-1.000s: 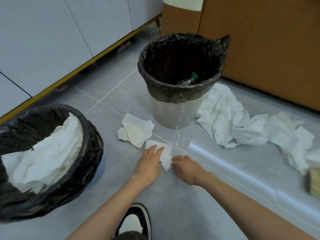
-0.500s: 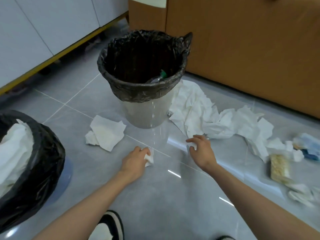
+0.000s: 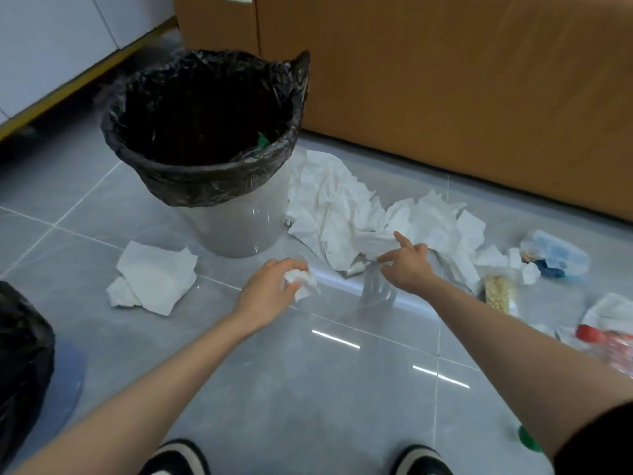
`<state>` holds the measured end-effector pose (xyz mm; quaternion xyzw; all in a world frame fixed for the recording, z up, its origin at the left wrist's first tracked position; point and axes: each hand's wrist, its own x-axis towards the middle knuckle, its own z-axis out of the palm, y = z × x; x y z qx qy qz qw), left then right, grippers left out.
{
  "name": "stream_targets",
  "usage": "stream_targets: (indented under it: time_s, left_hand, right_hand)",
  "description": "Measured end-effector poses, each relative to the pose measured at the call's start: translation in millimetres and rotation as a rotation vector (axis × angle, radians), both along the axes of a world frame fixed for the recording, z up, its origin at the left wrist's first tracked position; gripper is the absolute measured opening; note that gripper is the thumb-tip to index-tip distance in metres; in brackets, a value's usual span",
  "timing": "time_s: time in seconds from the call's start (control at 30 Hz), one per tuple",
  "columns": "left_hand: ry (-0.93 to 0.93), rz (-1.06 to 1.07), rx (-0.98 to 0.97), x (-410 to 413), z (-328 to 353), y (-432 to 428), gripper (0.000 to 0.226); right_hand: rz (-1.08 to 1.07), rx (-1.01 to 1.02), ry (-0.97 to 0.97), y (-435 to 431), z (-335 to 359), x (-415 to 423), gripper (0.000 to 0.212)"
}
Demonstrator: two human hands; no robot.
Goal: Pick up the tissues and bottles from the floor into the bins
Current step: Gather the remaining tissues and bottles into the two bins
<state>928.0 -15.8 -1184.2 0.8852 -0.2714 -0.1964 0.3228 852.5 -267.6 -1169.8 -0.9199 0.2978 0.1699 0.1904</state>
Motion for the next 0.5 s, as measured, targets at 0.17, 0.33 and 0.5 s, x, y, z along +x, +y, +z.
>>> stream_targets:
  time_s: [0.17,0.33,0.5]
  left_hand:
    - [-0.019,0.060,-0.088,-2,-3,1,0.030]
    - [-0.041,0.133,-0.179,-6,12,5,0.028]
    - [-0.043,0.256,-0.305,-12,47,20,0.026]
  right_hand:
    - [-0.097,-0.012,-0.092,5,-4,1,0.037]
    - [-0.353,0.219,-0.543,33,21,4,0.023]
    - [-0.335,0.507,-0.655,73,57,13,0.036]
